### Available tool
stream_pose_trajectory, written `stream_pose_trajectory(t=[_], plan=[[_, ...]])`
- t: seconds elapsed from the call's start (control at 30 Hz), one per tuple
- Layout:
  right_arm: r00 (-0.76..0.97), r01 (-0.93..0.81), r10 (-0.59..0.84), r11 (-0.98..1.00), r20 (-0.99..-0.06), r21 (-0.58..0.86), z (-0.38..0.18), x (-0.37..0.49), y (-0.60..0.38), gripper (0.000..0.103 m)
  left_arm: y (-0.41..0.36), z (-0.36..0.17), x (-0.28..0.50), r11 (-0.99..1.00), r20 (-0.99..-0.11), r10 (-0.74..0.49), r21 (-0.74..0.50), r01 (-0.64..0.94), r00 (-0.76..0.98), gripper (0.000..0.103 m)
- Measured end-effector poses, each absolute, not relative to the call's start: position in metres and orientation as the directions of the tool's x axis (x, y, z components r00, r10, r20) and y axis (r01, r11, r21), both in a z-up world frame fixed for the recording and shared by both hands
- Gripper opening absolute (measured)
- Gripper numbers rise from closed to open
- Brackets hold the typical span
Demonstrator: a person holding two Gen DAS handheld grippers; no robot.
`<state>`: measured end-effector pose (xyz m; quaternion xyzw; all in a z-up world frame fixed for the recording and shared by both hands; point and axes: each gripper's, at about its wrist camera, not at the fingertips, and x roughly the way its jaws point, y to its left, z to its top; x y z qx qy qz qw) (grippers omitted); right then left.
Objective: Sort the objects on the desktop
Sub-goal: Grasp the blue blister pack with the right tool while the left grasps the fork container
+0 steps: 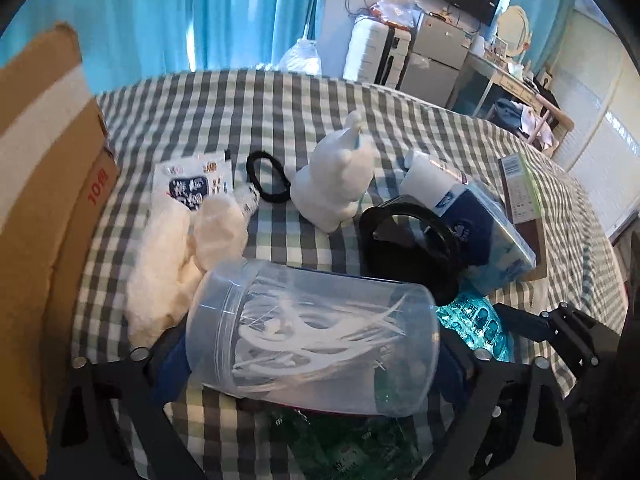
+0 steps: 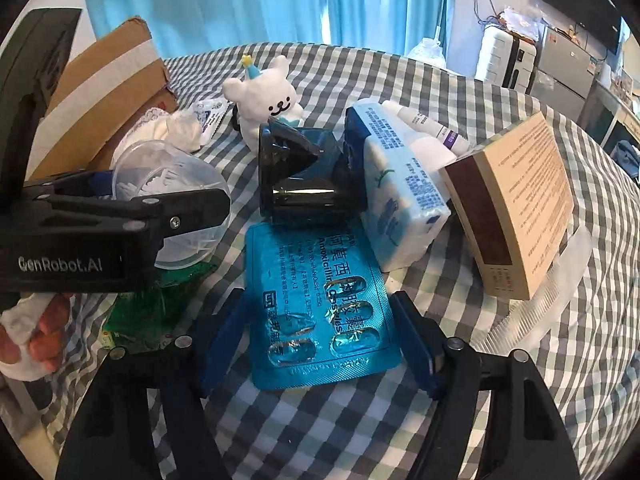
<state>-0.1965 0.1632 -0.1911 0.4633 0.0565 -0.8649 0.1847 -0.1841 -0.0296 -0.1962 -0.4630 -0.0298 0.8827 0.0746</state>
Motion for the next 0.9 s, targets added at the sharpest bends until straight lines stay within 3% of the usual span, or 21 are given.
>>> stream_pose_trajectory(t=[0.6,0.9], plan=[[-0.527,0.288,-0.253,-0.951,-0.811,0.110,-0.157,-0.156,0.179,0.070,-0.028,-0.167,-0.139,-0.999,-0.848,0.038,-0.022,-0.036,-0.528,0.094],[-0.590,0.250,-0.262,-0.959,-0.764,0.136,-0.120,-0.118,0.179,0.070,-0.037,-0.122,-0.105,-1.000,-0.804,0.023,-0.023,-0.009,-0.595,0.094]])
